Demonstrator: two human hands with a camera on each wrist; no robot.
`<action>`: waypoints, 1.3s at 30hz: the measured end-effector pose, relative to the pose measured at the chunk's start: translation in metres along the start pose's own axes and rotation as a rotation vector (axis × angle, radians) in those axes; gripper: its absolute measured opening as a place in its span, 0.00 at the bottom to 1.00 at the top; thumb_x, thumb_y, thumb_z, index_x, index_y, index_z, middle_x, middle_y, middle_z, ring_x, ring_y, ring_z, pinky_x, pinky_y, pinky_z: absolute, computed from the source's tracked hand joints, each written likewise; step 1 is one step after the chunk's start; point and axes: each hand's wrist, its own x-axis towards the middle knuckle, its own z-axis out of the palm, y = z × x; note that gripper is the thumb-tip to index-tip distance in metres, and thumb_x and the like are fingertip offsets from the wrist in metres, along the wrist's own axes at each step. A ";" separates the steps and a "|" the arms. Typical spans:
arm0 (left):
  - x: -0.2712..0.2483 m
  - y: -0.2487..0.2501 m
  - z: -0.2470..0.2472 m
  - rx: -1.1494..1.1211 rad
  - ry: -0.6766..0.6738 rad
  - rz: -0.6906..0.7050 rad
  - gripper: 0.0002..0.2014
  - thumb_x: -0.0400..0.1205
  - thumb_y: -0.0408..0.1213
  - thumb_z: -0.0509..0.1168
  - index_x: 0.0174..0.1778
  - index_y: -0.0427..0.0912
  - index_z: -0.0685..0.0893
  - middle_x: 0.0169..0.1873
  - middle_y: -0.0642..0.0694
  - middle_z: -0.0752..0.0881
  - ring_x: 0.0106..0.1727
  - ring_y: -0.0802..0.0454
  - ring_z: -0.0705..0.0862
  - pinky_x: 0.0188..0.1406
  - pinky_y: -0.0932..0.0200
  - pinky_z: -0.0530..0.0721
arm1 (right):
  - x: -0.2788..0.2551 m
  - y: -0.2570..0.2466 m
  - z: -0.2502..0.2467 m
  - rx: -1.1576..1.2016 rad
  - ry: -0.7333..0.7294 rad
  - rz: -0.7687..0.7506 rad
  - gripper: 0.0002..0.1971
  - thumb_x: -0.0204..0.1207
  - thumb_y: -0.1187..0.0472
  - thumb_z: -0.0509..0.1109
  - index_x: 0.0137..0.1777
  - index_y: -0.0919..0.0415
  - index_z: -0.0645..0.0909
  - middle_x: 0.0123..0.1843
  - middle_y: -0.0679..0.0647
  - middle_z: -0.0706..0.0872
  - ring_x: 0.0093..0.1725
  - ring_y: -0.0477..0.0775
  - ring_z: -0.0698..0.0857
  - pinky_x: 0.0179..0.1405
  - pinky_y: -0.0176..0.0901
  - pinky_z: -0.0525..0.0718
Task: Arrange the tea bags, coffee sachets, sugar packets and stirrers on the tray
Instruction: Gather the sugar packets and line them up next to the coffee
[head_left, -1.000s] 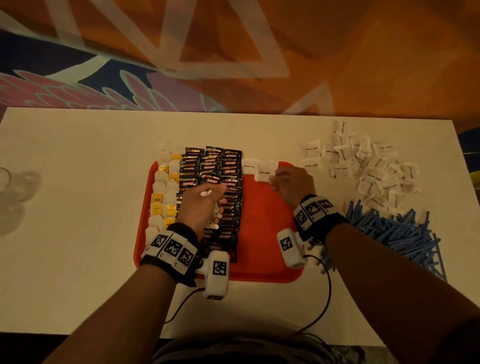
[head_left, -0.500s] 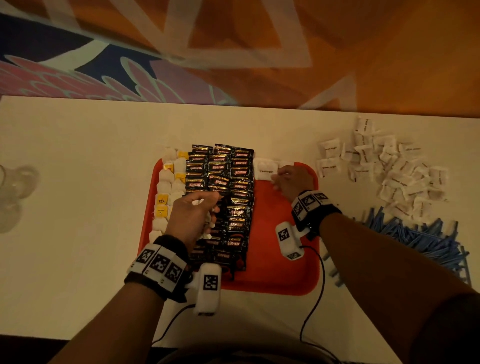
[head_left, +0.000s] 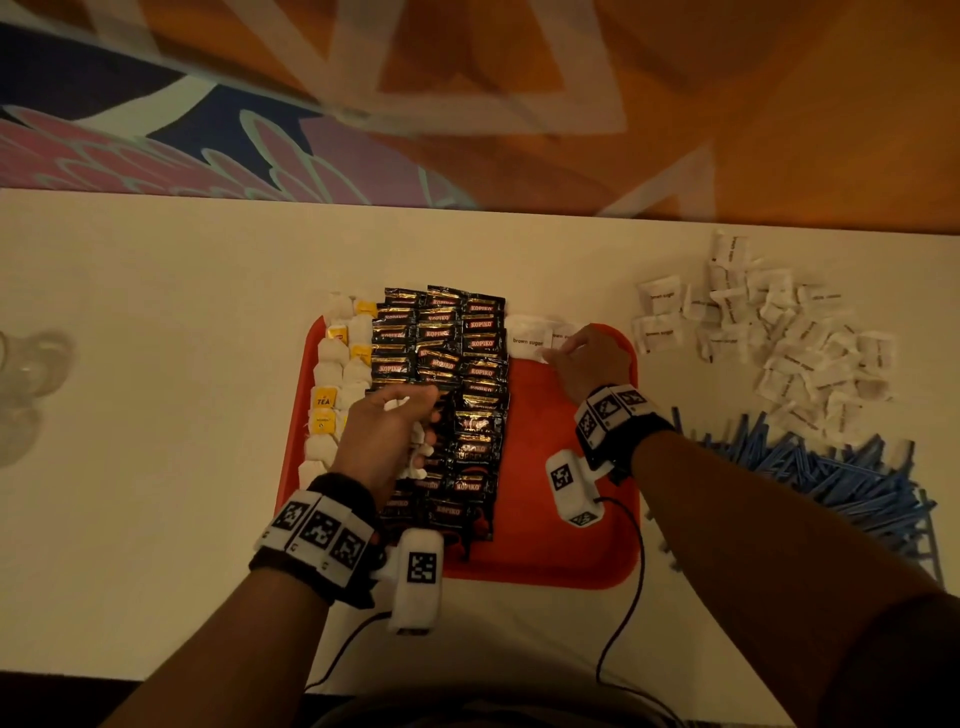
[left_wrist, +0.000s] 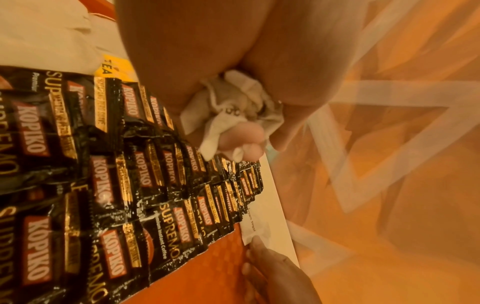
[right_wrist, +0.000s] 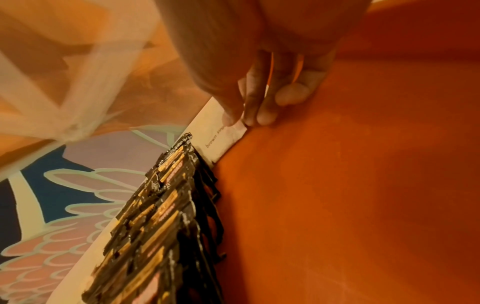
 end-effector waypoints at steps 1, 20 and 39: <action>0.000 0.000 0.001 -0.015 -0.016 -0.010 0.03 0.85 0.33 0.67 0.50 0.38 0.86 0.34 0.41 0.82 0.22 0.54 0.77 0.17 0.63 0.72 | -0.002 0.000 -0.003 0.008 -0.002 -0.011 0.11 0.74 0.52 0.76 0.47 0.57 0.79 0.39 0.45 0.81 0.44 0.48 0.80 0.28 0.31 0.66; -0.056 0.026 0.052 -0.251 -0.442 -0.097 0.19 0.82 0.16 0.51 0.64 0.34 0.77 0.47 0.30 0.87 0.40 0.37 0.92 0.12 0.68 0.71 | -0.117 -0.026 -0.070 0.181 -0.332 -0.590 0.04 0.74 0.59 0.77 0.41 0.48 0.87 0.42 0.44 0.90 0.44 0.43 0.88 0.50 0.44 0.86; -0.074 0.018 0.067 0.001 -0.080 0.306 0.06 0.81 0.38 0.74 0.51 0.45 0.86 0.31 0.47 0.87 0.26 0.57 0.82 0.19 0.61 0.75 | -0.149 -0.019 -0.090 0.621 -0.318 -0.252 0.11 0.71 0.59 0.80 0.52 0.54 0.84 0.46 0.51 0.91 0.41 0.45 0.88 0.30 0.38 0.82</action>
